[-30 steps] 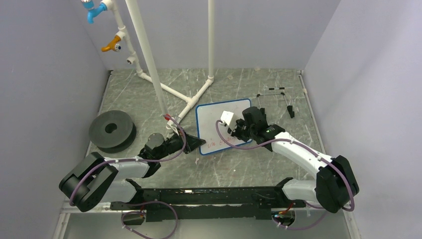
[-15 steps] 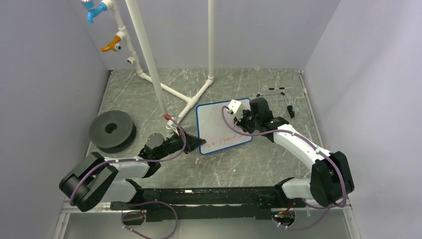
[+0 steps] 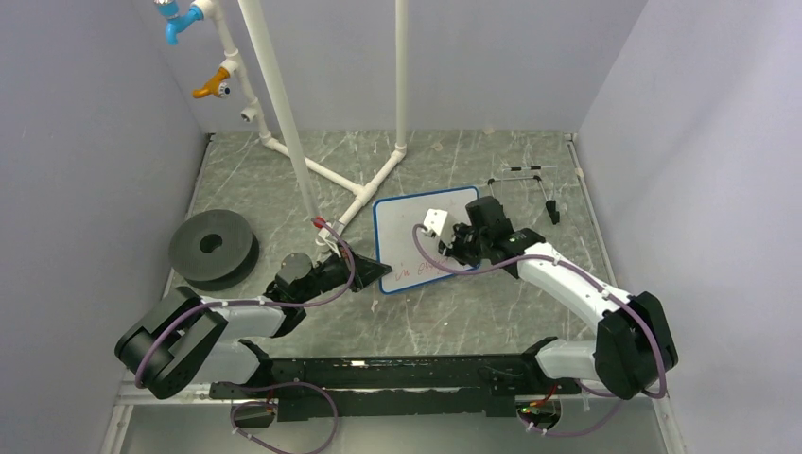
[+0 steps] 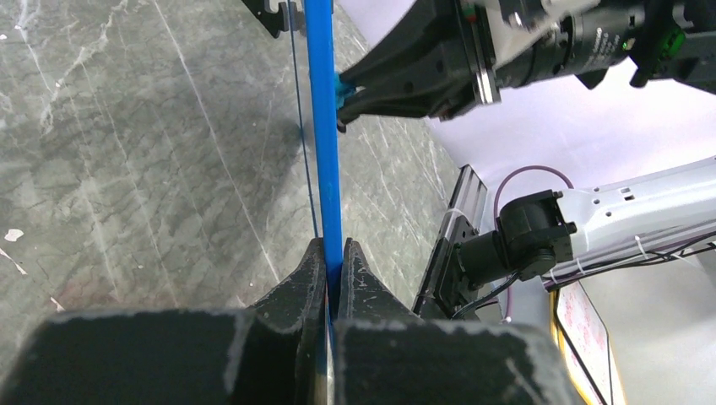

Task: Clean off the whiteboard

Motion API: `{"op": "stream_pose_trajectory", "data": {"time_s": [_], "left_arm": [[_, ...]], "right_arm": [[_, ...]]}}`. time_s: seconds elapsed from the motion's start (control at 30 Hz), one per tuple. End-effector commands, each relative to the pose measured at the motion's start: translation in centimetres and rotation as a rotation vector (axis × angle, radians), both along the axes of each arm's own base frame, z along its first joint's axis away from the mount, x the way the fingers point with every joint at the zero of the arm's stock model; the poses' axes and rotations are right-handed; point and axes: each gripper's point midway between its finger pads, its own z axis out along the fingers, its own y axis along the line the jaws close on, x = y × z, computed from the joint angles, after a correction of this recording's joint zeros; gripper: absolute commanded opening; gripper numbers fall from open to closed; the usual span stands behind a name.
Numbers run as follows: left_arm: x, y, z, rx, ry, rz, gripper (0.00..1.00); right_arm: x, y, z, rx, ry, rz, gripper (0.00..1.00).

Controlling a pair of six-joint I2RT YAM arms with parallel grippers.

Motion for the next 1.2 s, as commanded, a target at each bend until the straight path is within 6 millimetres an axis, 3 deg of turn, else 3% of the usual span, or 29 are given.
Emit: {"op": "stream_pose_trajectory", "data": {"time_s": [0.0, 0.17, 0.43, 0.53, 0.63, 0.77, 0.87, 1.0, 1.17], "left_arm": [[-1.7, -1.1, 6.9, -0.158, -0.229, -0.107, 0.0], [-1.7, -1.0, 6.9, -0.159, -0.231, -0.106, 0.0], [-1.6, -1.2, 6.9, -0.165, -0.231, -0.113, 0.0], [-1.7, -1.2, 6.8, -0.164, -0.228, -0.114, 0.0], [-1.7, -1.1, 6.9, -0.164, -0.229, -0.112, 0.0], [-1.8, -1.0, 7.0, -0.162, -0.233, -0.112, 0.0], [-1.9, -1.0, 7.0, -0.161, -0.235, -0.111, 0.0], [-2.0, -0.9, 6.8, -0.162, -0.236, -0.111, 0.0], [-1.9, -1.0, 6.9, -0.163, -0.238, -0.114, 0.0]], "right_arm": [[4.9, -1.4, 3.4, 0.042, -0.123, -0.15, 0.0], [3.9, -1.8, 1.9, 0.008, -0.077, -0.122, 0.0], [-3.5, 1.4, -0.6, -0.034, 0.034, 0.209, 0.0], [-2.9, 2.0, 0.2, -0.011, 0.026, 0.197, 0.0], [0.2, 1.8, 2.2, 0.047, -0.027, 0.071, 0.0], [4.8, -0.2, 4.6, 0.111, -0.068, -0.119, 0.0], [6.3, -1.5, 4.8, 0.106, -0.085, -0.194, 0.0], [5.6, -1.9, 3.3, 0.077, -0.048, -0.185, 0.0], [0.6, -0.1, 0.5, 0.058, 0.071, 0.013, 0.0]]}}
